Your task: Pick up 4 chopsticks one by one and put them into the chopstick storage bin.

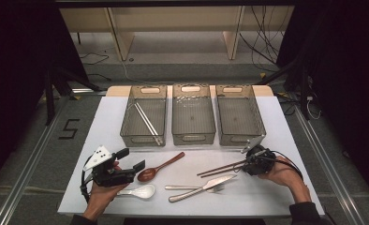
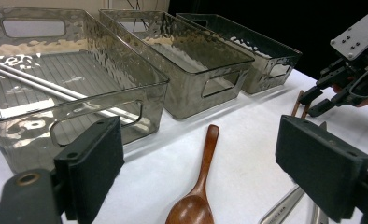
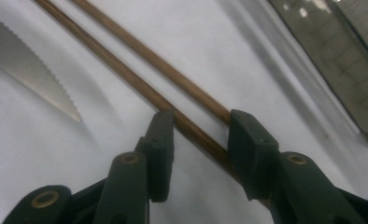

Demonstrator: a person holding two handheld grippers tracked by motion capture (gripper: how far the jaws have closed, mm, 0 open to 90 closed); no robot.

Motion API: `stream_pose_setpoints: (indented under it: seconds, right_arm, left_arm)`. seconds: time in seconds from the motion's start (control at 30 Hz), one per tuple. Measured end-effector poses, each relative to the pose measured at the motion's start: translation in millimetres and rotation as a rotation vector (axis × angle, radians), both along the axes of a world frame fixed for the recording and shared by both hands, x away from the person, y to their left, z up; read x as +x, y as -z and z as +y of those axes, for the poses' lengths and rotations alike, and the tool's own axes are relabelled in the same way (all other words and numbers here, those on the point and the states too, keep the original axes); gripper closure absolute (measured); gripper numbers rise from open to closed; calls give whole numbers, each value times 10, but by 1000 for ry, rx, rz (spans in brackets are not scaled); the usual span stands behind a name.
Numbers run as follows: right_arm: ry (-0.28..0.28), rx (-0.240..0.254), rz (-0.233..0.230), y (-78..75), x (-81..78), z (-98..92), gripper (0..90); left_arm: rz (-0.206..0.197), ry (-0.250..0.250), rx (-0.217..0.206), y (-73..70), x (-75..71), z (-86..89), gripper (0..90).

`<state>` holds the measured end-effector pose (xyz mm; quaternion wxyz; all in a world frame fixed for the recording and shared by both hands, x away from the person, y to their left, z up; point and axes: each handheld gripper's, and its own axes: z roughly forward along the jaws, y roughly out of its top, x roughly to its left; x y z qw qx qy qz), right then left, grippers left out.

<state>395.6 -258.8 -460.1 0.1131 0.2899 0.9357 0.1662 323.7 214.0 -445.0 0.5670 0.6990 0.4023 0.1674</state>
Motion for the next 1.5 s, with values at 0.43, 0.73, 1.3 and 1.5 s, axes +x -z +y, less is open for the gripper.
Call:
stream_pose_setpoints:
  seconds: [0.43, 0.73, 1.3, 1.5]
  right_arm:
    - [-130, -147, 108, -70, -78, 132, 694]
    - [-179, -214, 128, -80, -137, 213, 762]
    - [-241, -244, 125, -74, -175, 265, 853]
    - [-256, -222, 123, -106, -181, 250, 855]
  left_arm:
    - [2, -3, -1, 2, 4, 0, 146]
    - [2, -3, 2, 1, 4, 3, 146]
    - [2, -2, -1, 1, 4, -3, 146]
    - [1, -2, -1, 1, 5, 0, 146]
